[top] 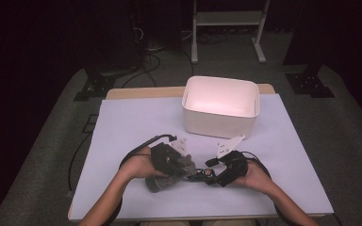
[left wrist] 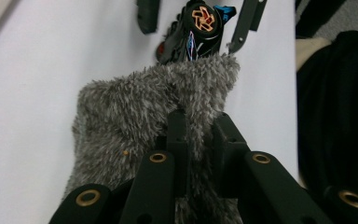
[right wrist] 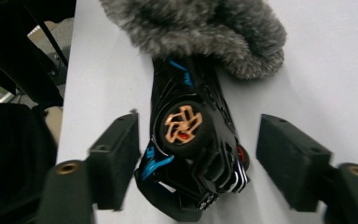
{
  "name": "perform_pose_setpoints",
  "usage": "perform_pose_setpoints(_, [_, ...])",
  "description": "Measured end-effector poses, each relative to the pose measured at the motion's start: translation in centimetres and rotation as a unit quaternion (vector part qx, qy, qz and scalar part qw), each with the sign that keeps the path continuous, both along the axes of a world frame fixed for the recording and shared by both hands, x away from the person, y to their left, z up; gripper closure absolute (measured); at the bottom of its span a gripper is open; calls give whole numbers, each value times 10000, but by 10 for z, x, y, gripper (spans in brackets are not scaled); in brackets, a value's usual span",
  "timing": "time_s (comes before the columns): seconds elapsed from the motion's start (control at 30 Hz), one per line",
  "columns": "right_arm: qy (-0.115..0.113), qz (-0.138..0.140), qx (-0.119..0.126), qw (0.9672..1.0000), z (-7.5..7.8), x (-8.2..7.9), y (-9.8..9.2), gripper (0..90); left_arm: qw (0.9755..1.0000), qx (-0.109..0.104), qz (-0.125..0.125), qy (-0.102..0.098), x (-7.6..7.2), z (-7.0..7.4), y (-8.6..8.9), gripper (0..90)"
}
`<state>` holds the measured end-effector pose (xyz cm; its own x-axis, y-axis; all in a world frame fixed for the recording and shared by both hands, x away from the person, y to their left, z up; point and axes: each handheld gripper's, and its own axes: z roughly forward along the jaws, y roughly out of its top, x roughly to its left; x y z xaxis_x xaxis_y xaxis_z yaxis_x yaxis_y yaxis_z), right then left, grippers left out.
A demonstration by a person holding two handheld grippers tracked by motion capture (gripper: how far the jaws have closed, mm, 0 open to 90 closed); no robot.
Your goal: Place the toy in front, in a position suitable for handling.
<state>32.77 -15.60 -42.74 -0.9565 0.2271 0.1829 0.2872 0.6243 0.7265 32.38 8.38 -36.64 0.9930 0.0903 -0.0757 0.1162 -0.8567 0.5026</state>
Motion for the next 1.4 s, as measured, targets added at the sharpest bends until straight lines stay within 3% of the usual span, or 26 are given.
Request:
perform_pose_setpoints(0.17, [1,-41,-52,10000,-1,-5,1,228,9999,20,-95,49,-8,-2,0,797])
perform_pose_setpoints(0.43, [-139,3,-382,9992,-11,-19,10,169,9992,84,-324,240,-21,-12,1,798])
perform_pose_setpoints(0.53, [-184,60,-517,9985,-17,-24,13,165,9983,75,-391,418,-27,-22,2,798])
perform_pose_setpoints(0.63, [-386,138,-761,9963,-25,-30,17,161,9977,111,-423,525,-31,-32,1,798])
perform_pose_setpoints(0.7, [-453,132,-741,9961,-26,-31,17,168,9975,104,-428,544,-31,-33,2,797])
perform_pose_setpoints(0.93, [-310,187,-586,9976,-26,-30,12,204,9974,-311,-286,581,-25,-25,11,796])
perform_pose_setpoints(1.07, [-213,272,-537,9980,-25,-29,9,183,9978,-441,-187,452,-20,-16,11,795])
perform_pose_setpoints(1.3, [-238,336,-472,9980,-24,-29,13,231,9986,-269,-253,370,-12,-18,-12,795])
perform_pose_setpoints(1.4, [-414,398,-526,9970,-24,-32,14,235,9985,-239,-332,366,-11,-22,-25,795])
